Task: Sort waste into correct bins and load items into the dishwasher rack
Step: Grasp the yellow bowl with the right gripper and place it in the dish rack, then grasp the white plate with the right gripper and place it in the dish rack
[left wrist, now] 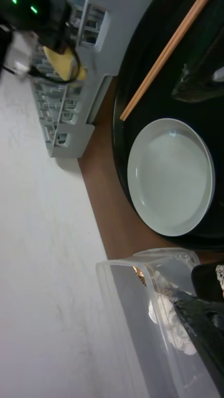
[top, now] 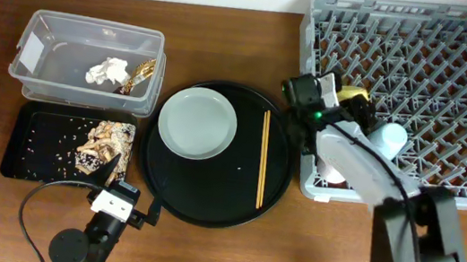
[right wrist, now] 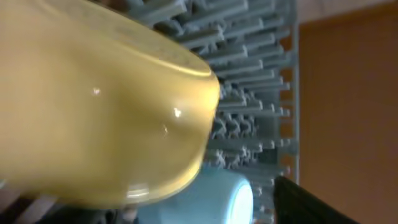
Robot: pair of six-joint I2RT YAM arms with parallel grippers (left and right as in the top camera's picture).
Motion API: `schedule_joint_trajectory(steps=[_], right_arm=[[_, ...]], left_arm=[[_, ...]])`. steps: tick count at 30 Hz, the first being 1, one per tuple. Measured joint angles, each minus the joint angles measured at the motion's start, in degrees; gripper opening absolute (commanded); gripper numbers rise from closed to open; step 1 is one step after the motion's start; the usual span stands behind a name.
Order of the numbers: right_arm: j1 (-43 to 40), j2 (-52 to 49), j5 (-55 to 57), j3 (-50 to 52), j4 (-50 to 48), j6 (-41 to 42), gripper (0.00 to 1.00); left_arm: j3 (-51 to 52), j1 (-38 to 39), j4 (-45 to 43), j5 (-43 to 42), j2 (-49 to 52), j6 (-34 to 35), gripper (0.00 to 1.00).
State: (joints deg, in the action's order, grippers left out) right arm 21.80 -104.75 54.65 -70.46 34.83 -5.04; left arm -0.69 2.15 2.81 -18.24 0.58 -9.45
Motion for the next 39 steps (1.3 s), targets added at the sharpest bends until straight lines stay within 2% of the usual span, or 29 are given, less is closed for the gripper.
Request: schedule_joint_trajectory(steps=[1,3,4,5,9,13,14,17,18,20,23,24,25,29,30,33,36,39], right_arm=[[0.9,3.3,-3.1,-1.0,3.8,2.6,0.83],[1.5,10.4,-17.8,-5.8,11.5,6.9,0.78],[1.5,12.9,-27.7,-7.1,14.1,9.4,0.66],[1.6,14.7,-36.9,-7.3,16.0,11.8,0.59],[1.4,12.5,-49.4,-5.6,18.4,20.7,0.58],[4.3,9.5,-63.6,-4.4,14.9,18.9,0.57],[7.2,9.1,-64.5,-4.4,13.4,19.7,0.57],[12.5,3.5,-64.8,-4.3,-2.1,19.9,0.58],[13.5,1.8,-64.8,-4.3,-4.8,22.4,0.58],[14.3,-3.8,-64.9,-4.5,-14.3,35.1,0.61],[13.4,-11.5,-64.9,-4.7,-15.6,47.5,0.61],[13.2,-12.1,-65.1,-5.1,-15.1,49.7,0.52],[12.9,-12.3,-65.1,-5.3,-14.2,51.5,0.48],[12.9,-12.5,-65.3,-6.2,-9.9,53.5,0.49],[12.9,-12.1,-65.3,-6.4,-6.9,52.0,0.52],[13.9,-8.5,-66.2,-5.0,1.9,40.3,0.54],[15.2,-2.4,-63.3,-4.5,8.7,33.1,0.56],[13.1,1.1,-61.7,-4.6,12.9,38.6,0.56]], left_arm=[[0.0,0.0,0.0,0.0,0.0,0.0,0.99],[0.0,0.0,0.0,0.0,0.0,0.0,0.99],[0.0,0.0,0.0,0.0,0.0,0.0,0.99],[0.0,0.0,0.0,0.0,0.0,0.0,0.99],[0.0,0.0,0.0,0.0,0.0,0.0,0.99],[0.0,0.0,0.0,0.0,0.0,0.0,0.99],[0.0,0.0,0.0,0.0,0.0,0.0,0.99],[0.0,0.0,0.0,0.0,0.0,0.0,0.99],[0.0,0.0,0.0,0.0,0.1,0.0,0.99],[0.0,0.0,0.0,0.0,0.0,0.0,0.99],[0.0,0.0,0.0,0.0,0.0,0.0,0.99],[0.0,0.0,0.1,0.0,0.0,0.0,0.99],[0.0,0.0,0.0,0.0,0.0,0.0,0.99],[0.0,0.0,0.0,0.0,0.0,0.0,1.0],[0.0,0.0,0.0,0.0,0.0,0.0,0.99],[0.0,0.0,0.0,0.0,0.0,0.0,0.99],[0.0,0.0,0.0,0.0,0.0,0.0,0.99],[0.0,0.0,0.0,0.0,0.0,0.0,0.99]])
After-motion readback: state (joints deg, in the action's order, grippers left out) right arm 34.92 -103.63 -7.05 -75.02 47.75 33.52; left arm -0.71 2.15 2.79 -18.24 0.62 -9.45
